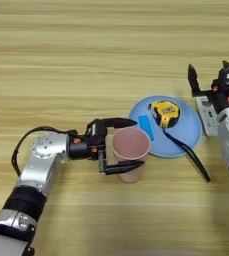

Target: Move the objects on the table

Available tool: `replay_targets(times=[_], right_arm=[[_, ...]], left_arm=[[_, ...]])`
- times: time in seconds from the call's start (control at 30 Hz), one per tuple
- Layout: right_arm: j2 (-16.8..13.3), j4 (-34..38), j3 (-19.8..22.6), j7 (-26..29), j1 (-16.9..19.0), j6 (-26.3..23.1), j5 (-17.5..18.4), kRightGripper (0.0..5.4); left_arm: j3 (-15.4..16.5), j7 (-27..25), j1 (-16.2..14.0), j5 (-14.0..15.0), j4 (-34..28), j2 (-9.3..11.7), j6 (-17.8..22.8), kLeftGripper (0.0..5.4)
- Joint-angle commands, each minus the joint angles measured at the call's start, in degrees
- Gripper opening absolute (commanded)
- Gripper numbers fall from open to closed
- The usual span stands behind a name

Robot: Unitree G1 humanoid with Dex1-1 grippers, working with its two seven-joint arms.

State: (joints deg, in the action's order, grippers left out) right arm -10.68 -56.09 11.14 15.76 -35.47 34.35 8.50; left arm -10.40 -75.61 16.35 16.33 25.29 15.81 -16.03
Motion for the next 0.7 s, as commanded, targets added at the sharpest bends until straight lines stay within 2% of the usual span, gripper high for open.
replay_targets(times=[0.03, 0.5, 0.7], right_arm=[[-0.38, 0.43, 0.19, 0.3, -0.44, -0.62, 0.14, 5.4], [-0.48, 0.1, 0.22, 0.27, -0.68, -0.77, 0.06, 5.4], [-0.51, 0.11, 0.18, 0.2, -0.69, -0.84, 0.01, 5.4]], left_arm=[[0.03, 0.35, -0.86, 0.13, -1.06, 0.68, 0.34, 5.36], [-0.35, 0.34, -1.96, 0.46, -5.44, 1.53, 1.27, 5.36], [-0.59, -0.52, -2.99, 1.78, -10.67, 2.35, 3.33, 5.36]])
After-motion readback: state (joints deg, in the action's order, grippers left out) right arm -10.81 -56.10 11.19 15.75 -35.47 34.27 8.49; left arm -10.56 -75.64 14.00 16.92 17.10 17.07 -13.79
